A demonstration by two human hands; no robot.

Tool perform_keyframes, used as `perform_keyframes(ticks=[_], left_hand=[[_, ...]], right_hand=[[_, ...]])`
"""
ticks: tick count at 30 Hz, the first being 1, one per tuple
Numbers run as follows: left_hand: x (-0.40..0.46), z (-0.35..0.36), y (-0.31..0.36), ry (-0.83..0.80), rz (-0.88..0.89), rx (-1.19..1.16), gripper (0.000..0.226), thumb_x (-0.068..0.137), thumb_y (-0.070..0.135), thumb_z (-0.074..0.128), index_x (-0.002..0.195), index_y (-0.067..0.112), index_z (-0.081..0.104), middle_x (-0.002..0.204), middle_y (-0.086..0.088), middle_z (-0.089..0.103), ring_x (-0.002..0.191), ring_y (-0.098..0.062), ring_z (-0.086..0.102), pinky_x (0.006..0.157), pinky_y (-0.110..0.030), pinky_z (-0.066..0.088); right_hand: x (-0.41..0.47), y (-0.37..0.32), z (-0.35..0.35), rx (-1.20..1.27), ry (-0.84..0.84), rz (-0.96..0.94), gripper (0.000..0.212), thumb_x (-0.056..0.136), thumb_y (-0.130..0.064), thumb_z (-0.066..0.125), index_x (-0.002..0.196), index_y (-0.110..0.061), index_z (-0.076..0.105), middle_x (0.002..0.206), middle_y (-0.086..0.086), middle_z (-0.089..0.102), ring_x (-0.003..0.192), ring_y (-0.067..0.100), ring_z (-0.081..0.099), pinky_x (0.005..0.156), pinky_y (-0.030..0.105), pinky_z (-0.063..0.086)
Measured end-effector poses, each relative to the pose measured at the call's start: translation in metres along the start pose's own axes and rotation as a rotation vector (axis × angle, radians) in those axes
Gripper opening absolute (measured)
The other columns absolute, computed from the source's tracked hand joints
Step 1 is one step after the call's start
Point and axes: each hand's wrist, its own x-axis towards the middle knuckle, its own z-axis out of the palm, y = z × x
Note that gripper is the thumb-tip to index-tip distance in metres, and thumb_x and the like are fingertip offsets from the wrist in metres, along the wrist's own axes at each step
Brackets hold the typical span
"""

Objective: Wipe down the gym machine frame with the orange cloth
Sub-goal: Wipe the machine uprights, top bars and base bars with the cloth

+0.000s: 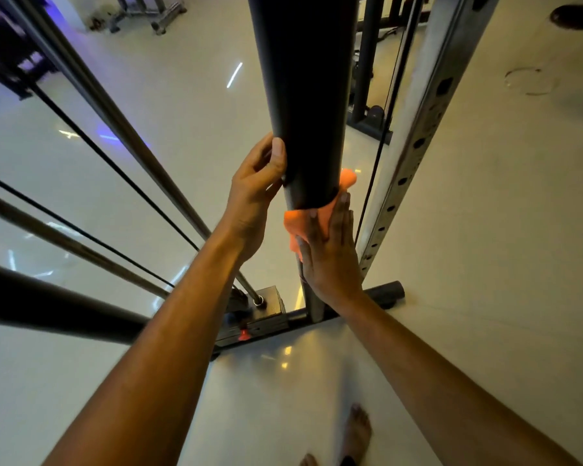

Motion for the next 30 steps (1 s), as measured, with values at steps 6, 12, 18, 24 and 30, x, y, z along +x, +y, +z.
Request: perform_keyframes(ticks=[6, 12, 18, 24, 30], left_hand=[[0.003, -0.002, -0.006, -0.014, 0.027, 0.033, 0.06, 0.106, 0.045, 0.048, 0.155, 0.01, 0.051, 0.15, -0.005, 0.062, 0.142, -0.024, 0.057, 0.12, -0.046, 0.048], [-0.006, 0.0, -0.051, 0.008, -0.047, -0.004, 0.059, 0.103, 0.049, 0.05, 0.151, 0.014, 0.056, 0.148, -0.003, 0.062, 0.141, -0.025, 0.056, 0.117, -0.041, 0.05], [-0.013, -0.005, -0.091, -0.022, -0.084, -0.01, 0.06, 0.104, 0.049, 0.052, 0.154, 0.015, 0.053, 0.15, -0.004, 0.061, 0.142, -0.024, 0.056, 0.121, -0.049, 0.047], [-0.01, -0.001, -0.102, -0.004, -0.051, -0.022, 0.062, 0.103, 0.054, 0.05, 0.156, 0.022, 0.052, 0.152, 0.002, 0.061, 0.144, -0.023, 0.055, 0.121, -0.05, 0.046], [-0.012, -0.002, -0.103, -0.002, -0.029, -0.049, 0.057, 0.105, 0.048, 0.049, 0.153, 0.019, 0.055, 0.148, 0.0, 0.063, 0.14, -0.021, 0.057, 0.117, -0.04, 0.05]], right_hand=[[0.039, -0.033, -0.018, 0.078, 0.244, 0.032, 0.084, 0.117, -0.049, 0.041, 0.165, -0.044, -0.028, 0.179, 0.012, -0.019, 0.167, 0.044, -0.001, 0.126, 0.065, 0.036], [-0.031, 0.013, 0.037, -0.02, 0.012, 0.09, 0.097, 0.112, -0.041, 0.058, 0.169, -0.042, -0.021, 0.179, 0.018, -0.014, 0.165, 0.049, 0.008, 0.115, 0.069, 0.047], [-0.014, 0.005, 0.038, 0.044, 0.143, 0.034, 0.084, 0.117, -0.047, 0.039, 0.163, -0.046, -0.03, 0.178, 0.011, -0.013, 0.167, 0.045, 0.006, 0.118, 0.066, 0.046], [-0.017, 0.017, 0.047, -0.04, 0.169, 0.035, 0.089, 0.117, -0.045, 0.045, 0.163, -0.044, -0.032, 0.177, 0.017, -0.006, 0.167, 0.044, 0.007, 0.124, 0.063, 0.04], [-0.049, 0.036, 0.061, -0.012, -0.01, 0.023, 0.096, 0.113, -0.039, 0.051, 0.165, -0.039, -0.03, 0.178, 0.023, -0.013, 0.165, 0.047, 0.012, 0.112, 0.067, 0.052]])
